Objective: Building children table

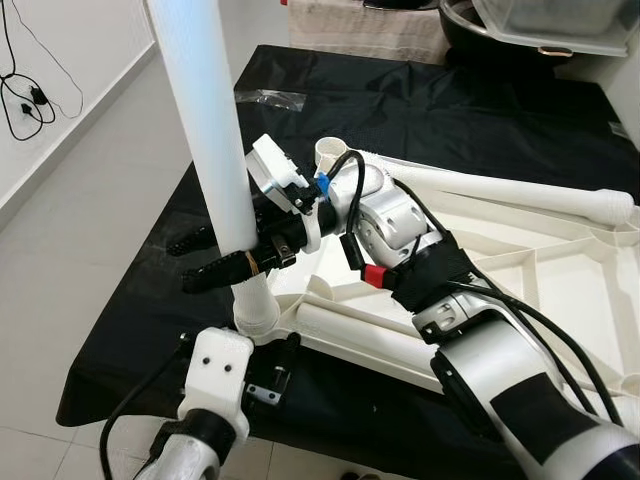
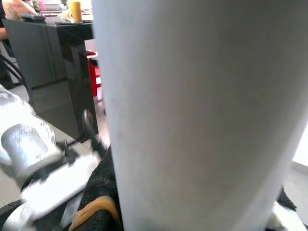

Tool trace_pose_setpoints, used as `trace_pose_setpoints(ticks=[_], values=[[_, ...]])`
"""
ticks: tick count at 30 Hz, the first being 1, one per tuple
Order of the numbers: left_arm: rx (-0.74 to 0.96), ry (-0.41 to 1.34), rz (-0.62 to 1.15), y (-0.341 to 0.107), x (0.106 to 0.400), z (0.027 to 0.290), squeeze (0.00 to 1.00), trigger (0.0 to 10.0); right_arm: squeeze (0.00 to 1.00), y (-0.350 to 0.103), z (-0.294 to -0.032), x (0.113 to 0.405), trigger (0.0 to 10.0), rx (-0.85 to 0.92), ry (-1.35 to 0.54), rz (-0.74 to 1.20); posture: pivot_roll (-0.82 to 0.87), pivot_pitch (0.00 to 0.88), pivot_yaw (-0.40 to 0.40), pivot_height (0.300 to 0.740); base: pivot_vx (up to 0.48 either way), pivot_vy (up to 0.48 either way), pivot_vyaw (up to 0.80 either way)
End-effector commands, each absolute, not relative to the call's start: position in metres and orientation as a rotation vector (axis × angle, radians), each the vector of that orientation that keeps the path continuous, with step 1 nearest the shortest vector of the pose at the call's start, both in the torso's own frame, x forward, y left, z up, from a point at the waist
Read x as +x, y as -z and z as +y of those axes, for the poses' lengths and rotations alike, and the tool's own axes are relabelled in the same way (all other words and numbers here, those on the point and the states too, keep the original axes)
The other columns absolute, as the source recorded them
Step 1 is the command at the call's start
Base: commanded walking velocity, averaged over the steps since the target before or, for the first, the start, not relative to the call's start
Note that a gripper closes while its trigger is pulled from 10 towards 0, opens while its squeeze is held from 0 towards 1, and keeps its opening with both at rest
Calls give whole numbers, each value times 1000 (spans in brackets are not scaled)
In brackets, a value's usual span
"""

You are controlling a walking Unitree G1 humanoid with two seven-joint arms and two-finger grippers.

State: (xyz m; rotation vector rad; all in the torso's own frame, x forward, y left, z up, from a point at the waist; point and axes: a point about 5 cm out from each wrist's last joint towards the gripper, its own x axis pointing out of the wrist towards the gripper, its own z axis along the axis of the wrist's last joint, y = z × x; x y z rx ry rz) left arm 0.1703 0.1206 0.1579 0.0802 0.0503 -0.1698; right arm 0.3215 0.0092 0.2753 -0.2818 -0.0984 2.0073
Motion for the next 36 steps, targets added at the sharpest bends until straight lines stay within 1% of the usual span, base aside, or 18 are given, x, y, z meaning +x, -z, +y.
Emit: trace_pose_setpoints(ticks=[1,6,7,8,10,12,16,25,29,36], values=[[89,119,41,-164,163,127,0,10000,0,-219,4,325,10000,-276,-1982,190,110,219,-73,740,0,0,0],[83,130,58,-166,149,123,0,10000,0,-219,1,329,10000,-278,-1955,193,114,224,-75,740,0,0,0],[86,158,76,-164,143,119,0,10000,0,-219,0,331,10000,-279,-1939,193,117,225,-80,740,0,0,0],[86,158,76,-164,143,119,0,10000,0,-219,0,331,10000,-279,-1939,193,117,225,-80,740,0,0,0],[82,221,100,-160,137,111,0,10000,0,-218,0,336,10000,-289,-1878,196,116,227,-83,740,0,0,0],[77,249,111,-157,137,107,0,10000,0,-216,1,339,10000,-301,-1832,199,110,228,-82,740,0,0,0],[81,260,113,-155,138,106,0,10000,0,-216,2,341,10000,-303,-1805,190,105,229,-80,740,0,0,0],[117,198,110,-157,137,111,0,10000,0,-211,-1,343,10000,-294,-1767,189,100,239,-77,740,0,0,0],[122,201,109,-157,137,111,0,10000,0,-211,-1,347,10000,-289,-1709,176,100,239,-77,740,0,0,0],[123,196,110,-156,138,112,0,10000,0,-210,-8,347,10000,-285,-1696,150,100,243,-78,740,0,0,0]])
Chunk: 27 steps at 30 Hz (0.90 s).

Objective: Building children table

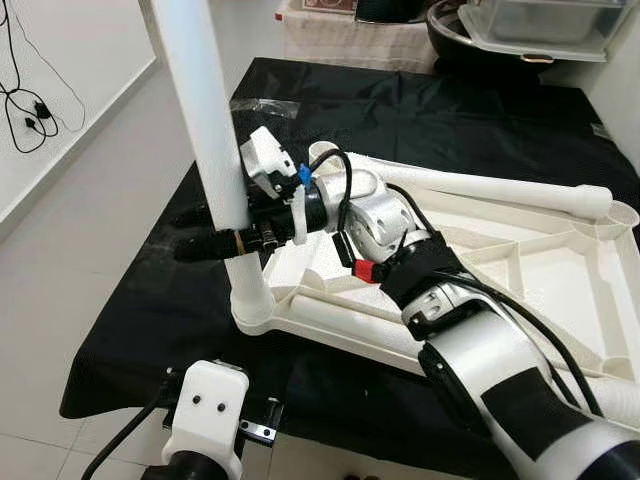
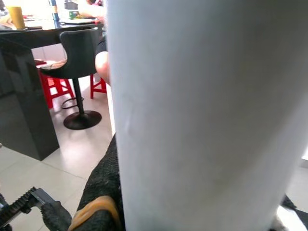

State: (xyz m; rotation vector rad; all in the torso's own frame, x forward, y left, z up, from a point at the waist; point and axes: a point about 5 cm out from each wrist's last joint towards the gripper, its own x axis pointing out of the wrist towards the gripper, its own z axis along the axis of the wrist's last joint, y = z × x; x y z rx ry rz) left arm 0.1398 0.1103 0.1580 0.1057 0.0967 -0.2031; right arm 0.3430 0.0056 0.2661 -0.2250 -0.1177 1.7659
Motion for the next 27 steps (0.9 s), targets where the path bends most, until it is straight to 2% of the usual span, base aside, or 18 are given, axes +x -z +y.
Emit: trace_pose_setpoints(ticks=[1,8,21,27], values=[[122,197,110,-156,138,112,0,10000,0,-209,-12,346,10000,-280,-1700,140,100,243,-78,740,0,0,0],[127,198,109,-156,139,113,0,10000,0,-205,-20,343,10000,-267,-1670,120,96,244,-71,740,0,0,0],[129,203,113,-155,141,113,0,10000,0,-207,-20,343,10000,-322,-1577,83,97,240,-69,740,0,0,0],[128,205,113,-155,141,113,0,10000,0,-205,-23,337,10000,-368,-1654,99,99,240,-68,740,0,0,0]])
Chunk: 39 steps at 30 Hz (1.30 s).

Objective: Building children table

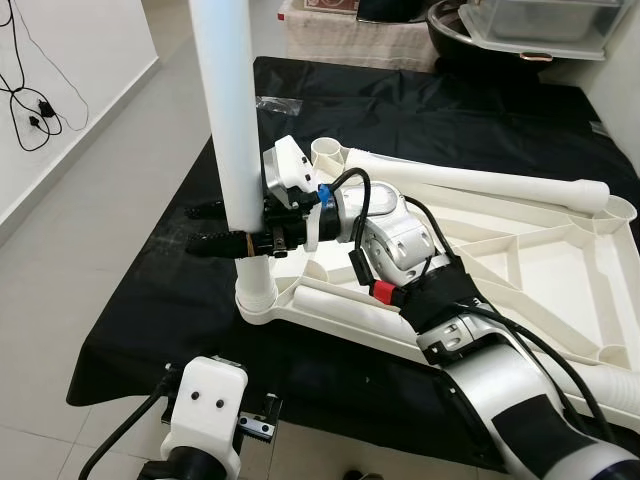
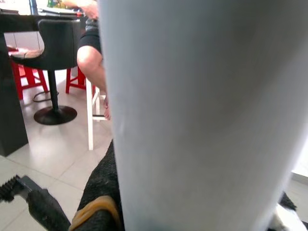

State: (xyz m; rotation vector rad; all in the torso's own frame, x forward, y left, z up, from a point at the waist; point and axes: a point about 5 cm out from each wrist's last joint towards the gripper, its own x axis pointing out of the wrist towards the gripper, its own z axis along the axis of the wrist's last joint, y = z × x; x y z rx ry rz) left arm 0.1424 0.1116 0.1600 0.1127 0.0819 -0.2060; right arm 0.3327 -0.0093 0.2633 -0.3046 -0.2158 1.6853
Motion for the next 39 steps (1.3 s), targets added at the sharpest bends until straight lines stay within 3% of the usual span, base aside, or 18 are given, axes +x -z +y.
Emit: trace_pose_setpoints(ticks=[1,5,17,39], values=[[128,206,113,-155,141,113,0,10000,0,-203,-26,332,10000,-376,-1724,128,96,236,-71,740,0,0,0],[130,205,113,-155,141,113,0,10000,0,-201,-30,323,10000,-365,-1866,187,96,233,-72,740,0,0,0],[130,209,113,-155,140,111,0,10000,0,-209,-11,337,10000,-319,-1861,252,104,234,-84,740,0,0,0],[128,210,114,-156,139,111,0,10000,0,-208,-10,332,10000,-230,-1994,297,109,248,-87,740,0,0,0]])
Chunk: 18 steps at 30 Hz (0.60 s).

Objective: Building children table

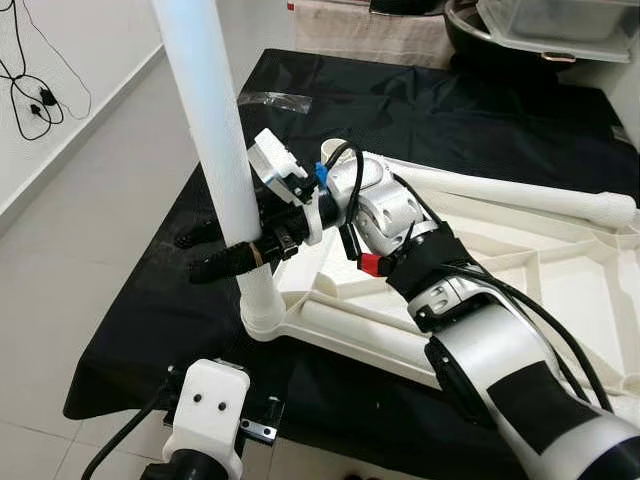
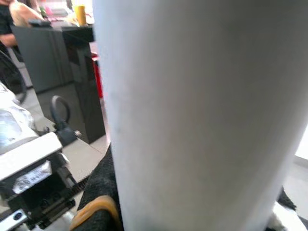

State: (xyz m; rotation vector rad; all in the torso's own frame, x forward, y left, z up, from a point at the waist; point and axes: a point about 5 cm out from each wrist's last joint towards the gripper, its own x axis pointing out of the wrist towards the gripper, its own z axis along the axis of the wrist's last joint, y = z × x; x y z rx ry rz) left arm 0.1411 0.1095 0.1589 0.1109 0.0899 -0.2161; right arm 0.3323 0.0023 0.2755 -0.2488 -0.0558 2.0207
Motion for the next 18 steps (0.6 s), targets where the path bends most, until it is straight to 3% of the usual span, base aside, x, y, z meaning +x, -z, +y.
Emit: trace_pose_setpoints(ticks=[1,18], values=[[128,210,114,-156,139,111,0,10000,0,-208,-10,332,10000,-230,-1994,297,109,248,-87,740,0,0,0],[130,212,114,-157,139,112,0,10000,0,-210,-16,334,10000,-338,-1992,238,103,257,-86,740,0,0,0]])
